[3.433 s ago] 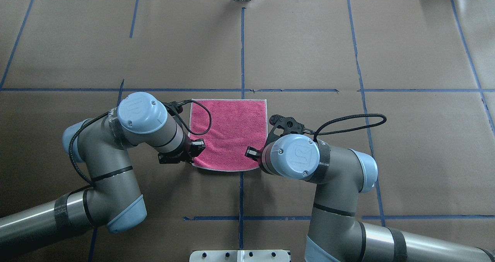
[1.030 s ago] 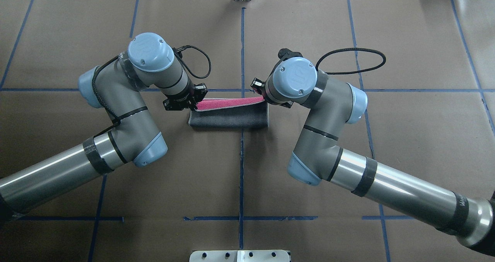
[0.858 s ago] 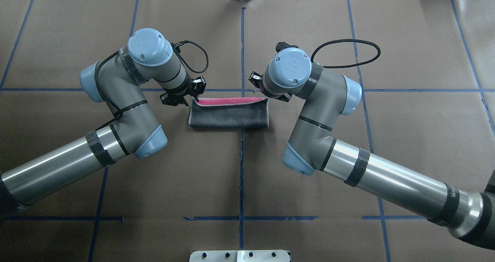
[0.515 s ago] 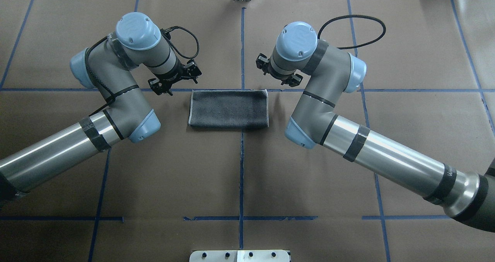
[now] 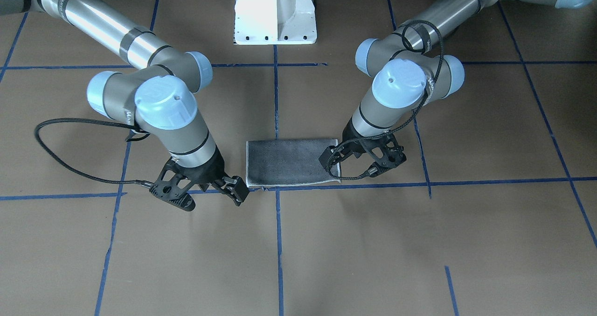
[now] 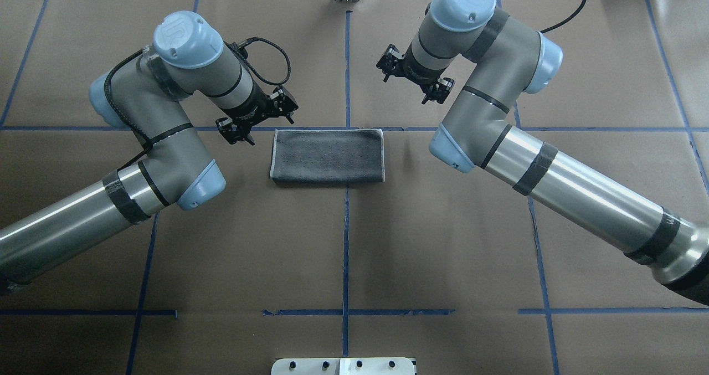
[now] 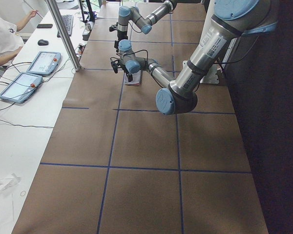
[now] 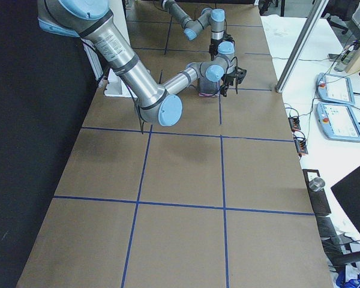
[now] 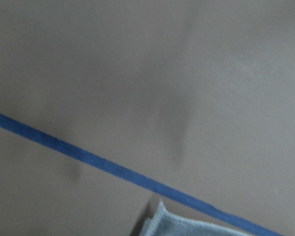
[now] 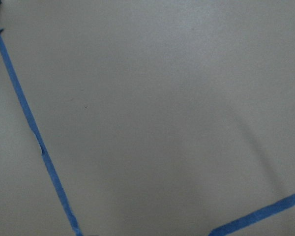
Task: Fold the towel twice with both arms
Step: 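Grasp the folded strip's short end with the left gripper while the right arm withdraws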
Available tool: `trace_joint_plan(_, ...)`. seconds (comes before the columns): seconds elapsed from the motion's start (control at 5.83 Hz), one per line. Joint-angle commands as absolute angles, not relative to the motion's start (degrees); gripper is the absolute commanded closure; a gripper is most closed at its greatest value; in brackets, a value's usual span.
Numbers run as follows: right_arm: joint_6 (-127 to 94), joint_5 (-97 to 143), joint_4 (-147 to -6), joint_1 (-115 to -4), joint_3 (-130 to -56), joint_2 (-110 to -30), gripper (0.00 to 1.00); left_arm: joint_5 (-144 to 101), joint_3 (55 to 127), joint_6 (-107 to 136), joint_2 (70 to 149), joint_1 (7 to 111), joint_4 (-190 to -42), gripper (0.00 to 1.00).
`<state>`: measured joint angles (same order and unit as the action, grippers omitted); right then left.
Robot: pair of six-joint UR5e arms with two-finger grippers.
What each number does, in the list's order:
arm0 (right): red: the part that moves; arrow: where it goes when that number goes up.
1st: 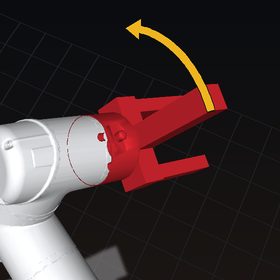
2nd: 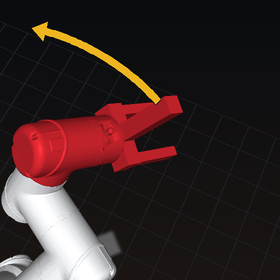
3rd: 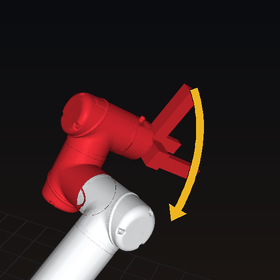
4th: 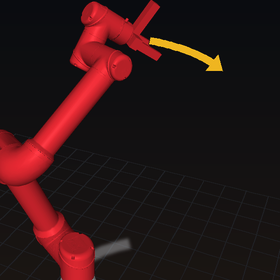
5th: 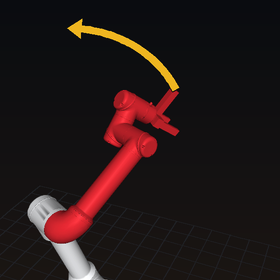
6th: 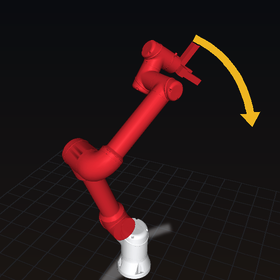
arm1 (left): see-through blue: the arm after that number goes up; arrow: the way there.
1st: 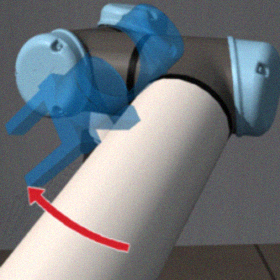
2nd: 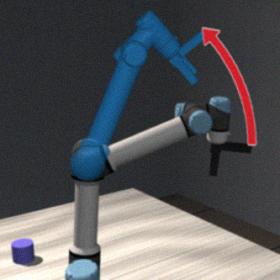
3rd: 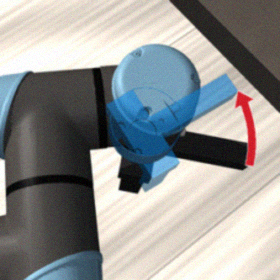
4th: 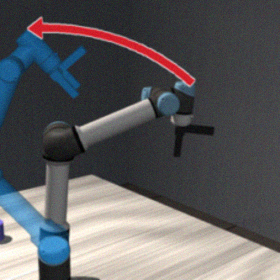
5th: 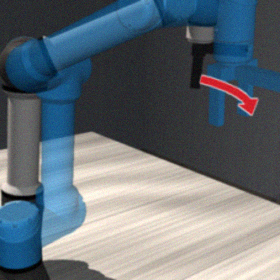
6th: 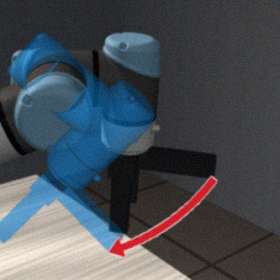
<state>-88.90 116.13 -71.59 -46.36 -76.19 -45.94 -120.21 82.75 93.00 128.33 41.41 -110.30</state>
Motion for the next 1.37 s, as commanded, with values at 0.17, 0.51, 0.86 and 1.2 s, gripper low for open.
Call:
trace_joint_plan(0.17, -78.1, 122.0, -80.2, -51.4, -86.2, -53.2, 0.0, -114.5, 83.9, 100.4, 127.1, 33.8, -110.1, 0.16)
trace_joint_plan(0.51, -76.6, 122.0, -81.8, -51.9, -89.0, -54.9, 0.0, -114.4, 84.1, 100.5, 126.6, 33.9, -110.0, 0.21)
trace_joint_plan(0.86, -76.6, 121.7, -81.8, -51.9, -89.1, -54.9, 0.0, -114.3, 83.9, 100.5, 125.8, 33.9, -110.0, 0.27)
trace_joint_plan(1.2, -76.6, 121.6, -81.7, -51.8, -89.1, -55.0, 0.0, -114.3, 84.0, 100.5, 125.3, 34.4, -110.0, 0.36)
